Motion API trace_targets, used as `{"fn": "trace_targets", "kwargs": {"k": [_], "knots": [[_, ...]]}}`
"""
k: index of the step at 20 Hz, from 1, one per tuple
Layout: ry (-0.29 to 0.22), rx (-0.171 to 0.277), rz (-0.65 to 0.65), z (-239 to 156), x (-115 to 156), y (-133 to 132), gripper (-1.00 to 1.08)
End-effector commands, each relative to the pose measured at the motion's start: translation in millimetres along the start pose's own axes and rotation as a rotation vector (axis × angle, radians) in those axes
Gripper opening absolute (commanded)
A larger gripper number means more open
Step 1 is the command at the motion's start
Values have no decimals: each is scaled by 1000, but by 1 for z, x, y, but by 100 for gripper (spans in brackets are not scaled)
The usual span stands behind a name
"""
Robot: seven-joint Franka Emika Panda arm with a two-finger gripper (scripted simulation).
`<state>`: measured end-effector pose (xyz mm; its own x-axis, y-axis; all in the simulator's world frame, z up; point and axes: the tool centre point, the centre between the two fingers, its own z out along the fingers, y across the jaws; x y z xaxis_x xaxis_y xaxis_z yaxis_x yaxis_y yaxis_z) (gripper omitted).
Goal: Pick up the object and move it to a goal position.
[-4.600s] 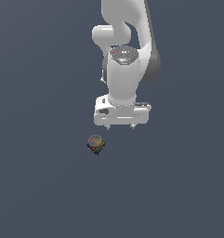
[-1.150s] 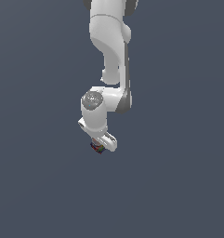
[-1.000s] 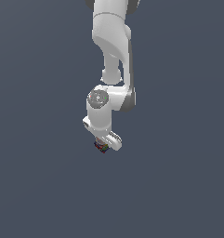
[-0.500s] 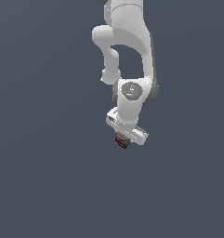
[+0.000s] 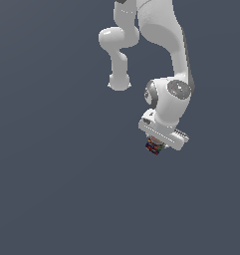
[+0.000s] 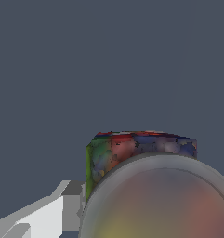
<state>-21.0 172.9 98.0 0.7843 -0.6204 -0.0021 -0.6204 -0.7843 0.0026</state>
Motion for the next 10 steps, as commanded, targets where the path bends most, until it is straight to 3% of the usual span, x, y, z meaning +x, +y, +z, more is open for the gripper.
{"fn": "trace_targets", "kwargs": {"k": [1, 10], "knots": [[2, 3, 3, -5, -12, -13, -100], [2, 3, 3, -9, -28, -32, -100]]}}
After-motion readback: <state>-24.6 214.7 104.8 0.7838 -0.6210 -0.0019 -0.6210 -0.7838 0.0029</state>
